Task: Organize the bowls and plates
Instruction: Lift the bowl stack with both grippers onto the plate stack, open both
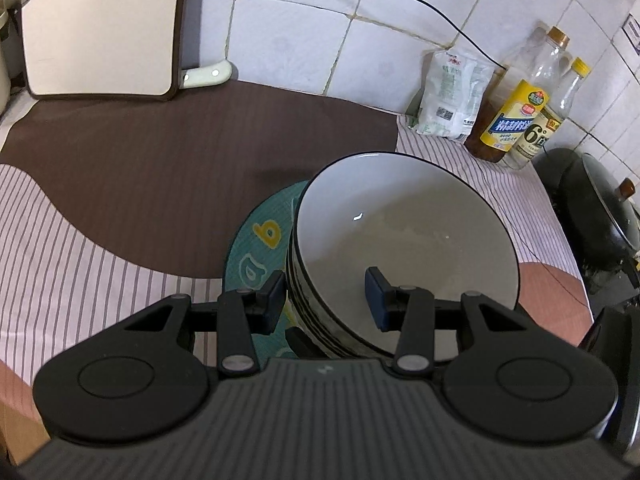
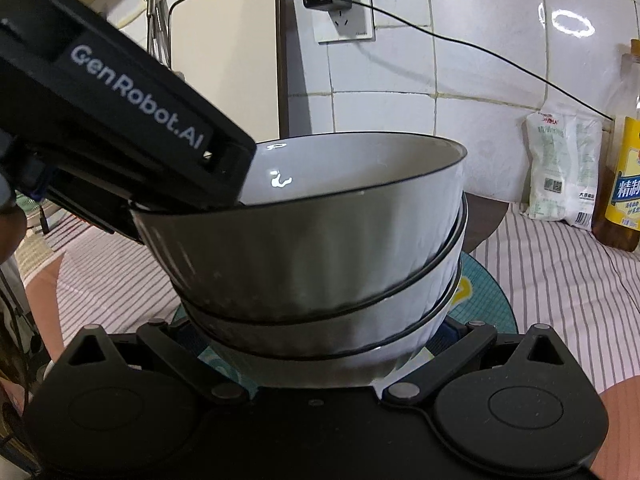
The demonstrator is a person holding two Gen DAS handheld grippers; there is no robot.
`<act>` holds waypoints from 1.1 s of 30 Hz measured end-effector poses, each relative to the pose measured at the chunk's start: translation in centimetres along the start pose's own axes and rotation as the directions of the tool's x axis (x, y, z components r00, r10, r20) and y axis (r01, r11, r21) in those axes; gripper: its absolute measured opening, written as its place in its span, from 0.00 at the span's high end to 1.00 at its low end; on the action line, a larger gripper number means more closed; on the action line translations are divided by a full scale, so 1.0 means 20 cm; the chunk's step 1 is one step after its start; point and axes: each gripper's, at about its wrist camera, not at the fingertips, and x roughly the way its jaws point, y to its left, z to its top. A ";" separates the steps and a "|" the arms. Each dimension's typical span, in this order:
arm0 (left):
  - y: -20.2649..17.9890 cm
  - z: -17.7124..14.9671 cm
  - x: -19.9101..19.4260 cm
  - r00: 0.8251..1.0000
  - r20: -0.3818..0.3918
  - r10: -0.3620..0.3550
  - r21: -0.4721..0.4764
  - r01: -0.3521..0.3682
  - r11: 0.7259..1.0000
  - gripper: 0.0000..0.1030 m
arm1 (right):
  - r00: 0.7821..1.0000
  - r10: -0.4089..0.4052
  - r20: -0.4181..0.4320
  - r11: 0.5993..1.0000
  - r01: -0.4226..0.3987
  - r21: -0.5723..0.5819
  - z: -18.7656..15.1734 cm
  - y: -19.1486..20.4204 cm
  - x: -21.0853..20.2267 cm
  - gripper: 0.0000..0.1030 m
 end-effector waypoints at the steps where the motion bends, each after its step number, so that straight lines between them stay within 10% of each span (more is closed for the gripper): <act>1: 0.00 0.00 0.00 1.000 0.001 -0.002 0.001 0.002 1.000 0.60 | 1.000 -0.001 -0.002 1.000 0.001 -0.003 0.00 0.00 0.01 0.00; 21: -0.03 -0.01 0.04 1.000 0.009 0.029 0.018 -0.029 0.999 0.60 | 0.997 -0.045 -0.061 0.999 0.046 0.012 -0.03 0.03 0.07 0.00; 33: -0.06 -0.04 -0.28 0.987 0.126 0.098 0.029 -0.103 0.994 0.52 | 0.985 -0.161 -0.061 0.976 0.168 0.141 -0.06 0.08 -0.33 0.00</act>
